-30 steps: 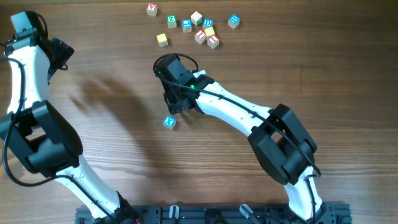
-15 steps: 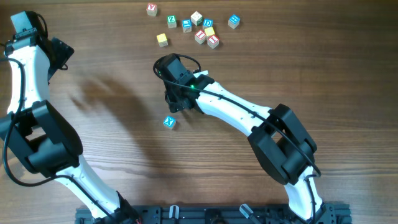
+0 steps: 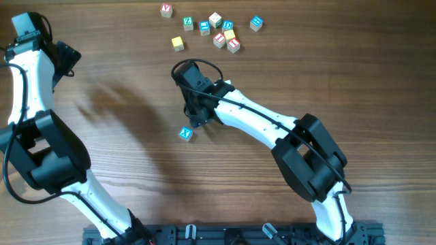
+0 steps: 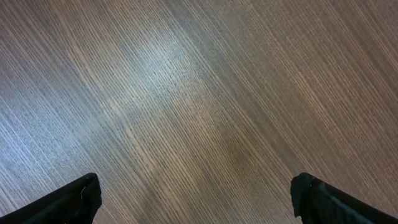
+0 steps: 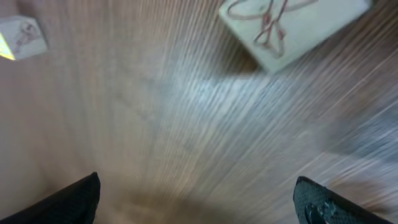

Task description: Form a circle

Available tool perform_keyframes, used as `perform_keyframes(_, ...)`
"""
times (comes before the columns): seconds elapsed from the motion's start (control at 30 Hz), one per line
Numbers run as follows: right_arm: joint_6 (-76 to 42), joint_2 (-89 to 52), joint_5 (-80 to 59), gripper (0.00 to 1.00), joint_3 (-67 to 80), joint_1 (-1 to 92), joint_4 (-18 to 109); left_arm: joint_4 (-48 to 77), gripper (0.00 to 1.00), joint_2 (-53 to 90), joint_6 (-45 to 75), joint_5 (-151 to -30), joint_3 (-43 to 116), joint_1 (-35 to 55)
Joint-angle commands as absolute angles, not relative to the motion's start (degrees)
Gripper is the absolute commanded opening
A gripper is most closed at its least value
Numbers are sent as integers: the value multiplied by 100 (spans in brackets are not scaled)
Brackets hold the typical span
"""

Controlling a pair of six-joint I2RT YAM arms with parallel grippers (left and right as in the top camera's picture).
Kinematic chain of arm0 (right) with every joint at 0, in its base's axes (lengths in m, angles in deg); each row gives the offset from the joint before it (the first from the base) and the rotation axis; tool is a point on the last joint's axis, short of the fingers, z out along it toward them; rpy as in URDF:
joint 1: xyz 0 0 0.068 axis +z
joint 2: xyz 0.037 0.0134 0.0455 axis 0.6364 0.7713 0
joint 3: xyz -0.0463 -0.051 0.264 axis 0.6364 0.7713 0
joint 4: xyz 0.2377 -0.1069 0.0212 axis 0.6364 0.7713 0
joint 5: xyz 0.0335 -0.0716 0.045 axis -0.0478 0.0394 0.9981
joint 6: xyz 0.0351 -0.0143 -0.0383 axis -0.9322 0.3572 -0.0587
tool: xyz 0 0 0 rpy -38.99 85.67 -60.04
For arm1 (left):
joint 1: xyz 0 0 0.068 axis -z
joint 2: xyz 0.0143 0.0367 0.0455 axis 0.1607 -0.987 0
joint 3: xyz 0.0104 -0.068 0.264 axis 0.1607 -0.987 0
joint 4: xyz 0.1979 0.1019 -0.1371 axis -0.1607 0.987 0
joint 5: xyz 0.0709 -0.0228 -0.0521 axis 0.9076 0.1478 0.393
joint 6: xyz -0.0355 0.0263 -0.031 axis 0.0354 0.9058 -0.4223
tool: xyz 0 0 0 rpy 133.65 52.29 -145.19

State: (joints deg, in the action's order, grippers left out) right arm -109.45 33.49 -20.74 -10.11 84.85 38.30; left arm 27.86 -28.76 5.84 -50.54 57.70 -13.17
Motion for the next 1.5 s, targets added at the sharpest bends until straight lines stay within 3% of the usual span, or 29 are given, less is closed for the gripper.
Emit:
perform_keyframes(0.0, -8628, 3229, -2059, 100, -1090, 8482, 3841, 2789, 100, -2806, 628, -5043, 5833, -1339)
perform_keyframes(0.1, -6213, 3117, -1642, 100, -1092, 8482, 3702, 2789, 100, -2806, 628, -5043, 5833, -1339)
perform_keyframes(0.27, -4812, 2494, -2393, 100, -1092, 8489, 4005, 2789, 100, -2806, 628, -5043, 5833, -1339)
perform_keyframes(0.53, -4672, 2549, -2192, 100, -1090, 8786, 5374, 2789, 100, -2806, 628, -5043, 5833, -1339)
perform_keyframes(0.77, -4165, 2942, -3097, 100, -1088, 9315, 5306, 2789, 100, -2806, 628, -5043, 5833, -1339)
perform_keyframes(0.97, -3713, 3041, -3272, 100, -1267, 9147, 5332, 2789, 100, -2806, 628, -5043, 5833, -1339)
perform_keyframes(1.0, -3527, 3034, -3143, 85, -1510, 9049, 5511, 2789, 100, -2806, 628, -5043, 5833, -1339)
perform_keyframes(1.1, -3433, 3034, -3069, 61, -2216, 8679, 6300, 2789, 100, -2806, 628, -5043, 5833, -1339)
perform_keyframes(1.13, -3315, 3034, -3047, 45, -2397, 8458, 6547, 2789, 100, -2806, 628, -5043, 5833, -1339)
perform_keyframes(1.17, -3306, 3034, -3047, 41, -2443, 8249, 6661, 2789, 100, -2806, 628, -5043, 5833, -1339)
perform_keyframes(1.2, -3306, 3034, -3047, 42, -2443, 8080, 6709, 2789, 100, -2806, 628, -5043, 5833, -1339)
perform_keyframes(1.27, -3308, 3036, -3043, 57, -2395, 7562, 6807, 2789, 100, -2806, 628, -5043, 5833, -1339)
perform_keyframes(1.37, -3306, 3036, -3043, 69, -2388, 6850, 6958, 2789, 100, -2806, 628, -5043, 5833, -1339)
perform_keyframes(1.47, -3306, 3036, -2957, 100, -2386, 5969, 7177, 2789, 100, -2806, 628, -5043, 5831, -1339)
